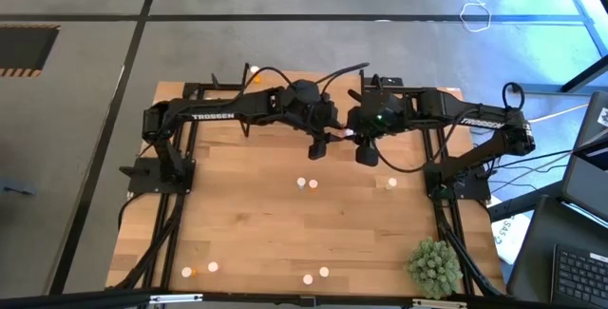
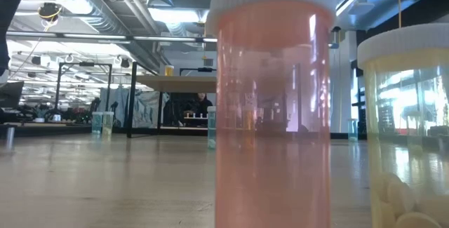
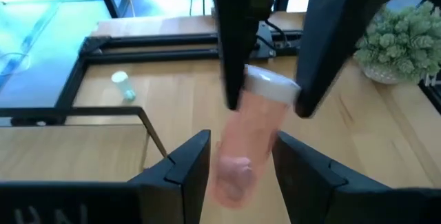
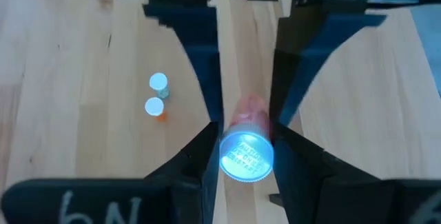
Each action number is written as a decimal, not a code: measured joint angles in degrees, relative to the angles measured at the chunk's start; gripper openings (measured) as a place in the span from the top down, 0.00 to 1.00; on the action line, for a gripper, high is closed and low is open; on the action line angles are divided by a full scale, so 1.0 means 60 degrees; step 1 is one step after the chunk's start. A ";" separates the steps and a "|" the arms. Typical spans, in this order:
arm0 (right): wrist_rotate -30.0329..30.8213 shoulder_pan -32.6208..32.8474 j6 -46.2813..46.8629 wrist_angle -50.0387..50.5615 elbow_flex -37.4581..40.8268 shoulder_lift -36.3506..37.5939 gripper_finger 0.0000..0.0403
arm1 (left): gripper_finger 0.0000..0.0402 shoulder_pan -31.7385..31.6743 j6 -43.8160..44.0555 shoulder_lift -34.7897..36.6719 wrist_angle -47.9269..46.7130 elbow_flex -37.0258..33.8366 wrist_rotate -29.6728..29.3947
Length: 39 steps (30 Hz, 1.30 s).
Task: Pick and place medicine bottles onto shelf by color
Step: Put the top right pink pill bottle on the shelf
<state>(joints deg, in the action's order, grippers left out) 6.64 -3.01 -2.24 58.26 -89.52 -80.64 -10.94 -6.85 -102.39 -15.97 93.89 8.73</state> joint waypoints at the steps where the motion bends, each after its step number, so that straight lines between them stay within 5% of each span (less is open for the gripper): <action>1: 0.0010 0.0000 -0.0004 0.0000 0.0000 0.0003 0.71 | 0.63 0.0002 0.0011 -0.0035 0.0036 0.0002 0.0012; 39: -0.0034 0.0000 0.0002 -0.0046 0.0000 0.0006 0.71 | 0.77 0.0047 -0.0230 -0.0102 0.0110 0.0004 0.0015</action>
<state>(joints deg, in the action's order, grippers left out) 6.44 -3.01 -2.23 57.98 -89.52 -80.60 -10.66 -8.23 -103.00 -15.31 93.91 8.82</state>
